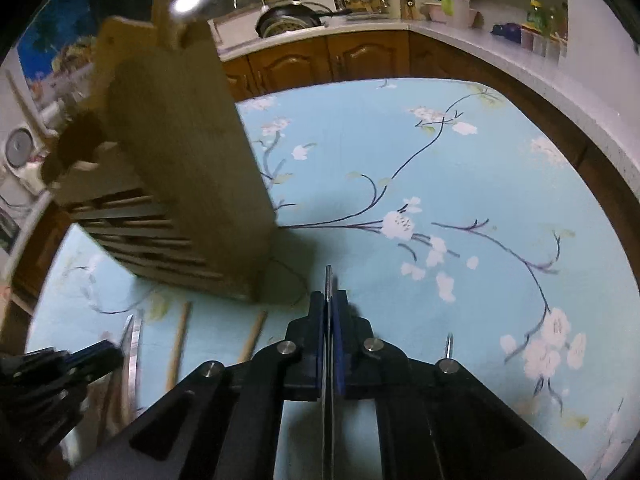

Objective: Organize utensils
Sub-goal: 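Lift both metal chopsticks and lower them upright into the wooden holder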

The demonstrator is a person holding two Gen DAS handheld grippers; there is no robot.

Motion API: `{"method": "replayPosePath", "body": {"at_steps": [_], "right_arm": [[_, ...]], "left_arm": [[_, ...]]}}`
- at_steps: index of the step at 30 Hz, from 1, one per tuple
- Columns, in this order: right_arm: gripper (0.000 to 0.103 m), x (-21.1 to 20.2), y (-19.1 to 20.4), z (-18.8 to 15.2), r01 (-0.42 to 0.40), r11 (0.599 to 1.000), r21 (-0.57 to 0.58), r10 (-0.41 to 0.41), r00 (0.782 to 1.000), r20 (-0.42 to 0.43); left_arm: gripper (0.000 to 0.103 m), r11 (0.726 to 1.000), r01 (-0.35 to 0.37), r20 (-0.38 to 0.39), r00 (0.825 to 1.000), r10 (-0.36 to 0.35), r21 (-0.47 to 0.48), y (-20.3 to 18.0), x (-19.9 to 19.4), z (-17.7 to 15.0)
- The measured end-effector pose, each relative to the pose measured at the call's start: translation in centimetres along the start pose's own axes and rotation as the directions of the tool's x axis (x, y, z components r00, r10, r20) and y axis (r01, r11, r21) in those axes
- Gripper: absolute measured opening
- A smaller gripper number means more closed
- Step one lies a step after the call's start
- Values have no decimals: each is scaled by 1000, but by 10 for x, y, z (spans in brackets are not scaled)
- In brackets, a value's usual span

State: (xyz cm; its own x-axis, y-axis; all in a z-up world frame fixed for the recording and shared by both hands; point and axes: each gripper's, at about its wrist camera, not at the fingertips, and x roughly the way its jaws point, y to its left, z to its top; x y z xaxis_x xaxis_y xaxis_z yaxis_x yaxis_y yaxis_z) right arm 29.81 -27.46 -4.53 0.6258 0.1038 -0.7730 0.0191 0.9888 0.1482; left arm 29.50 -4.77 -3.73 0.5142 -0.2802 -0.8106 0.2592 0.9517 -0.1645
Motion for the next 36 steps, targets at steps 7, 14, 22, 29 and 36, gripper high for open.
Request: {"method": "replayPosePath", "body": {"at_steps": [7, 14, 22, 29, 36], "right_arm": [[4, -65, 0, -10, -110, 994, 21, 107, 988, 107], [4, -131, 9, -9, -169, 986, -7, 166, 961, 222], [4, -183, 28, 2, -195, 979, -52, 202, 923, 327], [4, -202, 39, 10, -201, 976, -81, 217, 902, 373], [4, -202, 41, 20, -207, 975, -87, 224, 891, 394]], "left_arm": [[4, 998, 66, 121, 991, -65, -5, -2, -61, -2], [4, 991, 129, 242, 963, -121, -20, 4, -126, -3], [4, 990, 141, 324, 937, -130, -8, 6, -172, -2], [4, 991, 134, 367, 922, -124, -2, 7, -186, 3], [4, 992, 126, 404, 908, -112, -8, 9, -194, 14]]}}
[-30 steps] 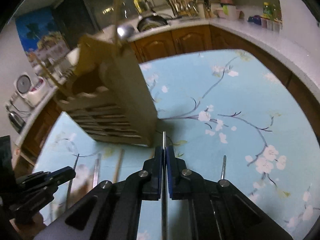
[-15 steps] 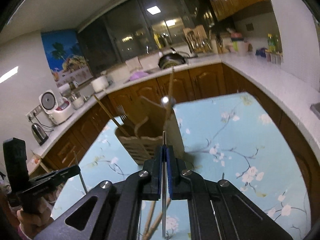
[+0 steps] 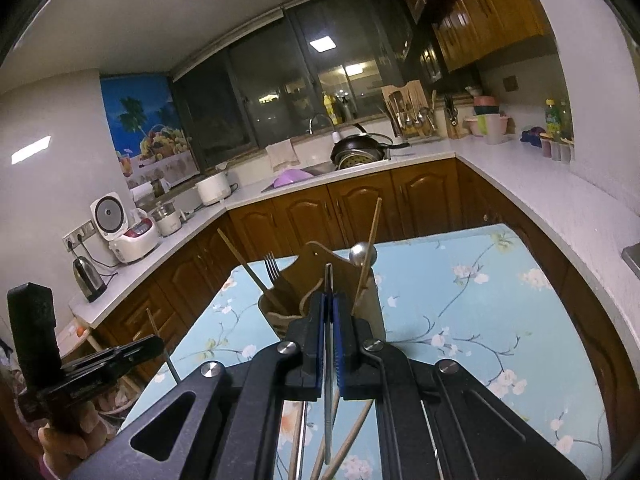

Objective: Organize utensils
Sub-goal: 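Lift both metal chopsticks and lower them upright into the wooden holder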

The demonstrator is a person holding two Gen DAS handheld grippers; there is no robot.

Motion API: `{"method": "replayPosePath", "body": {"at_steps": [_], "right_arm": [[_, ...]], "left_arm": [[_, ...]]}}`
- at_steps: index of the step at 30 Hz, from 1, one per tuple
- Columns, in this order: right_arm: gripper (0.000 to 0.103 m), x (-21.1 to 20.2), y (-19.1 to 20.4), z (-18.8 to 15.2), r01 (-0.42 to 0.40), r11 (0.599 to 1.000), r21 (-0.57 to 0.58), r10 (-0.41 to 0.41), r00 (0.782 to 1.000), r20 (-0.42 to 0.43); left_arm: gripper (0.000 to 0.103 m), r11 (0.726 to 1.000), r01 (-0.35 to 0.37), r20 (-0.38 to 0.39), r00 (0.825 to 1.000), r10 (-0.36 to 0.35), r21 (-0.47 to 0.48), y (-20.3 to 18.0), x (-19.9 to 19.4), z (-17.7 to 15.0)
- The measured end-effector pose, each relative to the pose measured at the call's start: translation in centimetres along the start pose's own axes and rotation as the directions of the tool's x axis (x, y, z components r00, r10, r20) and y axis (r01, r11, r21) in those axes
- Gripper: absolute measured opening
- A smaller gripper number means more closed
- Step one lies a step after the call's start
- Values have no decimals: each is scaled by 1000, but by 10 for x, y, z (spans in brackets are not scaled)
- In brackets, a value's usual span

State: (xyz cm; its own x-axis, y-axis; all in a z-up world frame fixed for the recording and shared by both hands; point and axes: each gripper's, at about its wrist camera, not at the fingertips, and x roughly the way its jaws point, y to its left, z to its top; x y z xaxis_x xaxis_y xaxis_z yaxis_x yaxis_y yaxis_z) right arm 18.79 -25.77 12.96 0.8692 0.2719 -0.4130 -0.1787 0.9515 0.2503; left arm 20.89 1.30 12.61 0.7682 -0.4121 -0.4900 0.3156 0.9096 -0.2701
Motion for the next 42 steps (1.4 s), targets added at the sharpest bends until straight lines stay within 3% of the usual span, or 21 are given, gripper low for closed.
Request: {"method": "replayPosePath", "body": {"at_steps": [13, 26, 31, 35, 42], "right_arm": [[4, 8, 3, 35, -1, 1000, -18, 2, 997, 83], [4, 42, 6, 89, 49, 997, -56, -34, 970, 242], [4, 64, 1, 87, 68, 997, -43, -55, 965, 256], [4, 77, -7, 70, 77, 997, -30, -67, 967, 246], [4, 88, -20, 37, 83, 997, -2, -81, 976, 202]], "left_arm": [[4, 997, -46, 128, 991, 38, 63, -20, 9, 60], [4, 992, -112, 309, 947, 91, 52, -33, 44, 137], [4, 984, -176, 323, 934, 154, 40, -28, 79, 130], [4, 983, -182, 286, 943, 170, 13, -15, 106, 108], [4, 986, -169, 239, 957, 162, 8, -7, 117, 70]]}}
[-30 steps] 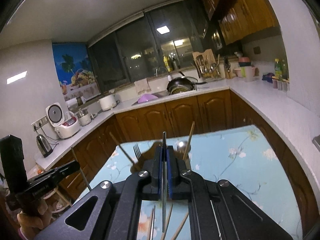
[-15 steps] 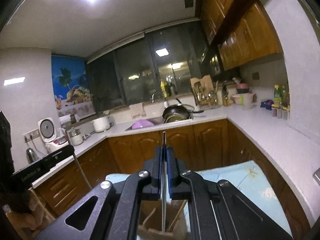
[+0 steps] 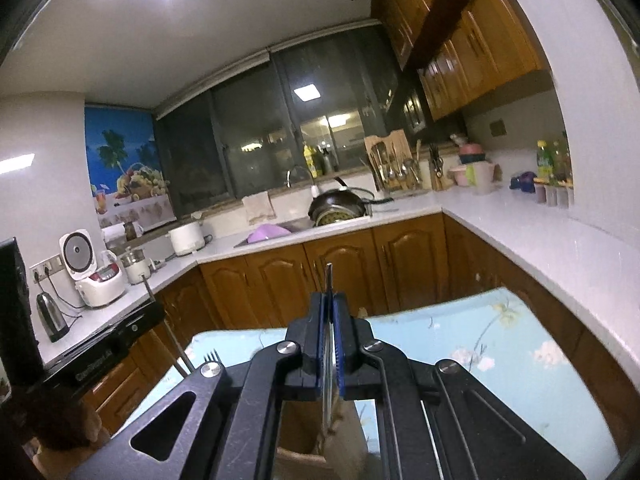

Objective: Organize utensils
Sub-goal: 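Lift both metal chopsticks and lower them upright into the wooden holder, then open both tools to release the metal chopsticks into the holder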

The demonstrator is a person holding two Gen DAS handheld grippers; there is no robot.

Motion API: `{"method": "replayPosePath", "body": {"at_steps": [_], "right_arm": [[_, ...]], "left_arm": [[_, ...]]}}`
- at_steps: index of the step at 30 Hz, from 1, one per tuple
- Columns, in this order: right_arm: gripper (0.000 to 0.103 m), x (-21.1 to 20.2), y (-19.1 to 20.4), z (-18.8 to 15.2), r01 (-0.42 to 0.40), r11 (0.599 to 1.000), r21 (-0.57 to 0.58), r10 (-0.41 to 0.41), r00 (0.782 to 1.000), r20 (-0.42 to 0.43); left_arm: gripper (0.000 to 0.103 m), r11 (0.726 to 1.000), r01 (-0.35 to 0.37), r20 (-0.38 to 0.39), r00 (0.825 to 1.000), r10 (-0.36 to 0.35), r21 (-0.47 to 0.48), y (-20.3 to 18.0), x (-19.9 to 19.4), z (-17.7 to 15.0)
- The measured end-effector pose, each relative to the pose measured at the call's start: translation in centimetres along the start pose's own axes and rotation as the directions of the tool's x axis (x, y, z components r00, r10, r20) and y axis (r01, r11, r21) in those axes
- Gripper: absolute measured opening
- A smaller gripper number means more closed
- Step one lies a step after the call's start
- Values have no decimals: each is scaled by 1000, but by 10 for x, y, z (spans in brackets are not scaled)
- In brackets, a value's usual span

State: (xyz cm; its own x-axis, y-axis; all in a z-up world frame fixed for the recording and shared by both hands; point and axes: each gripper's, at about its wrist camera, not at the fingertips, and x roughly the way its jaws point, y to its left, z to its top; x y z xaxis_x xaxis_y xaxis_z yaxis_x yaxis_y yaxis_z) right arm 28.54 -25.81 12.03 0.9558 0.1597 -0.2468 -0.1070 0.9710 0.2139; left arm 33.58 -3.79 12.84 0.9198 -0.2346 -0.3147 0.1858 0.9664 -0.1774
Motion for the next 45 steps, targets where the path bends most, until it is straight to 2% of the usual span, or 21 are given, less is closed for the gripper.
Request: {"method": "replayPosePath", "body": {"at_steps": [6, 9, 20, 24, 26, 27, 28, 30, 32, 34, 37, 40, 45], "right_arm": [[5, 8, -9, -19, 2, 1000, 26, -1, 998, -68], [5, 15, -6, -24, 4, 1000, 20, -2, 995, -104], [5, 16, -5, -21, 7, 1000, 30, -3, 992, -125], [11, 15, -8, -21, -4, 999, 40, 9, 992, -127], [24, 11, -10, -19, -10, 999, 53, 16, 992, -121], [37, 8, -12, -18, -15, 998, 60, 22, 993, -115], [45, 4, -13, -17, -19, 998, 66, 26, 994, -104], [46, -7, -14, -13, -24, 997, 75, 30, 996, -83], [52, -17, -15, -10, -29, 996, 87, 35, 997, -69], [68, -31, -17, -10, -38, 995, 98, 43, 998, -51], [78, -50, -19, -12, -36, 994, 100, 40, 999, -31], [88, -67, -22, -21, -36, 994, 106, 40, 999, -30], [92, -88, -28, -45, -24, 993, 120, 33, 997, -75]], "left_arm": [[4, 1000, -1, -62, 998, 2, 15, 5, 2, -24], [4, 1000, -5, -55, 998, 7, 24, 6, -1, -27], [4, 1000, -2, -83, 997, 2, 3, 11, 2, -22], [5, 999, 16, -103, 994, -19, -36, 16, 1, -19], [7, 999, 23, -102, 994, -26, -34, 15, -3, -18], [9, 999, 27, -98, 995, -30, -29, 14, -7, -18], [13, 999, 33, -90, 995, -35, -24, 12, -13, -18], [18, 999, 32, -73, 997, -34, -19, 9, -25, -18], [29, 999, 30, -45, 999, -31, -21, 7, -42, -17], [55, 999, 30, -19, 999, -31, -31, 7, -60, -19], [72, 999, 20, -8, 1000, -21, -48, 11, -82, -28], [75, 998, 9, -45, 999, -11, -61, 18, -95, -45], [76, 996, -26, -139, 990, 15, -83, 33, -103, -79]]}}
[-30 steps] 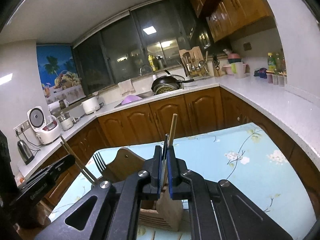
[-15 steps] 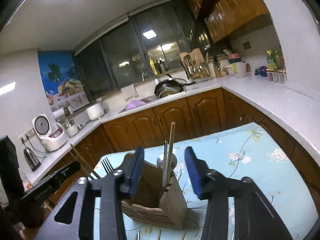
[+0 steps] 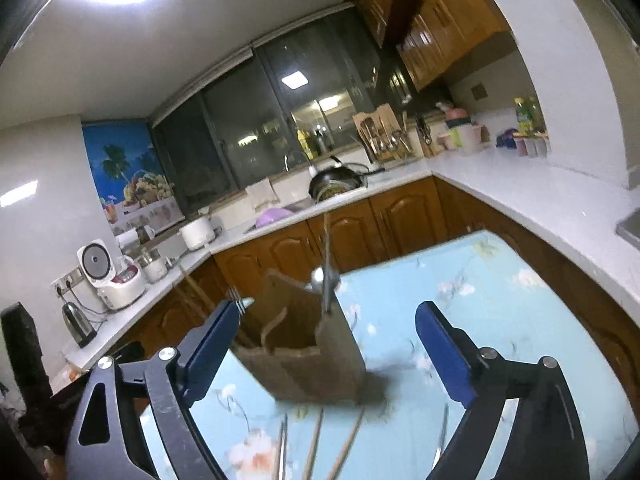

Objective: Organize utensils
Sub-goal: 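Open both tools to release the metal chopsticks into the holder, then move both tools down toward the wooden chopsticks on the table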

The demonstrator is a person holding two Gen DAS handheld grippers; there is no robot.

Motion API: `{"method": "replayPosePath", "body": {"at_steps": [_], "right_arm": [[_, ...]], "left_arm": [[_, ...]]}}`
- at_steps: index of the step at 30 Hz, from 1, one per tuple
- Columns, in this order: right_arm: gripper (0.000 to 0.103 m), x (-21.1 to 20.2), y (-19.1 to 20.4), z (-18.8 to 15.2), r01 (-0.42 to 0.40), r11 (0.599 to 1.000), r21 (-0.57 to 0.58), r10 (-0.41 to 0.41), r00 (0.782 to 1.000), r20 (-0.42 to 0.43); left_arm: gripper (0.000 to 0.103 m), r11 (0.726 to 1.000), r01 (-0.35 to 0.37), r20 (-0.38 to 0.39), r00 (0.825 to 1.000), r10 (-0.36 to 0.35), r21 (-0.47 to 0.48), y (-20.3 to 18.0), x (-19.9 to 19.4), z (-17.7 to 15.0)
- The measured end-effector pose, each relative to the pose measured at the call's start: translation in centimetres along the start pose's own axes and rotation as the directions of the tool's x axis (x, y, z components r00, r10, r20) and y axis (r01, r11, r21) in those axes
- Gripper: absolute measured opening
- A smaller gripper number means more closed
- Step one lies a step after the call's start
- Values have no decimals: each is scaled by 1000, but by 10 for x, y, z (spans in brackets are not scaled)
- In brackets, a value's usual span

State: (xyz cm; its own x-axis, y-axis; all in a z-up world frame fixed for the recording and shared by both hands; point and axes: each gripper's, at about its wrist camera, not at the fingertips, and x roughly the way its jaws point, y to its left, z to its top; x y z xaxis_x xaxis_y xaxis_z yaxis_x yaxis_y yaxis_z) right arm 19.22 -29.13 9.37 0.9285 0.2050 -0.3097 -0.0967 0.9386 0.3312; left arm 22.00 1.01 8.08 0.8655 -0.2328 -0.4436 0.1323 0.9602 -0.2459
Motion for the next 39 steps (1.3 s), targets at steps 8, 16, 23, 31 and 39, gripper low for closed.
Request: {"method": "replayPosePath", "body": {"at_steps": [8, 16, 23, 31, 39], "right_arm": [[93, -16, -17, -52, 48, 999, 27, -44, 992, -120], [93, -15, -26, -77, 72, 996, 50, -60, 977, -204], [93, -5, -26, -84, 73, 996, 42, -61, 968, -242], [92, 14, -29, -86, 83, 996, 25, -72, 952, -299], [72, 36, -38, -83, 98, 994, 37, -81, 940, -331]], "left_arm": [[76, 998, -30, -141, 990, 22, -56, 20, 5, -51], [76, 998, -33, -250, 968, 17, -61, 20, 19, -72], [76, 999, -28, -346, 938, 13, -36, 11, 41, -77], [76, 1000, -22, -425, 905, 18, -3, -5, 76, -78], [76, 999, -40, -472, 880, 48, 27, -16, 118, -81]]}}
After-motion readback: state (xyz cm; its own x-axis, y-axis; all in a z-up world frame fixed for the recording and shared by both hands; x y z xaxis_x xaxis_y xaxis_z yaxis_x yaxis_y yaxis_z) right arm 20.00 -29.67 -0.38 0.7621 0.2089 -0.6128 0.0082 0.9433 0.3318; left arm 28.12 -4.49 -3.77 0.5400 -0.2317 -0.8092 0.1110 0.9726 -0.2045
